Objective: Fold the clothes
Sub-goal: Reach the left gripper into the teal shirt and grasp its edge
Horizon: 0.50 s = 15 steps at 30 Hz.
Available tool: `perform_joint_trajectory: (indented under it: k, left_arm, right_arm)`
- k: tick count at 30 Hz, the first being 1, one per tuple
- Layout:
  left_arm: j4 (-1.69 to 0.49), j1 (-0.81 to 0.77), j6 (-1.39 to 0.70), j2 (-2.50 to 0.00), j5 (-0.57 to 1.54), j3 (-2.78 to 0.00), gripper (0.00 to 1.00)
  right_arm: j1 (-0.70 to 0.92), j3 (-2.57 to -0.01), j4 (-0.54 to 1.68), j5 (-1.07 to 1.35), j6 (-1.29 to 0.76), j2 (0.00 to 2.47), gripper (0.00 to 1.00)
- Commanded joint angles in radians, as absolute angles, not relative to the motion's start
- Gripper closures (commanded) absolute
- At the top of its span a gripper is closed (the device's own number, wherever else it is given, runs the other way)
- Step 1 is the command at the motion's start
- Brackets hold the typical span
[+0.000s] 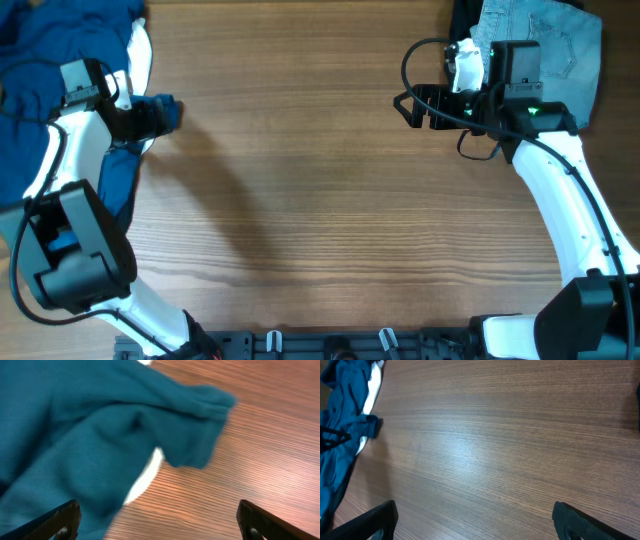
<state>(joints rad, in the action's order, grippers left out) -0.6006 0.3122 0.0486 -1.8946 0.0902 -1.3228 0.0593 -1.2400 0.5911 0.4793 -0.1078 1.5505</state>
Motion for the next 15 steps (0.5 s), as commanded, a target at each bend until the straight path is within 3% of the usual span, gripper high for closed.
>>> perform_joint_trajectory:
  k: [1, 15]
  left_arm:
    - [-0.581, 0.313, 0.075, -1.958, -0.047, -1.328, 0.0]
    - [-0.537, 0.43, 0.015, -1.997, -0.016, -1.353, 0.0]
  right_arm:
    - [0.063, -1.261, 0.593, 0.499, -0.107, 1.562, 0.01]
    - [0.063, -1.261, 0.574, 0.491, -0.107, 1.562, 0.01]
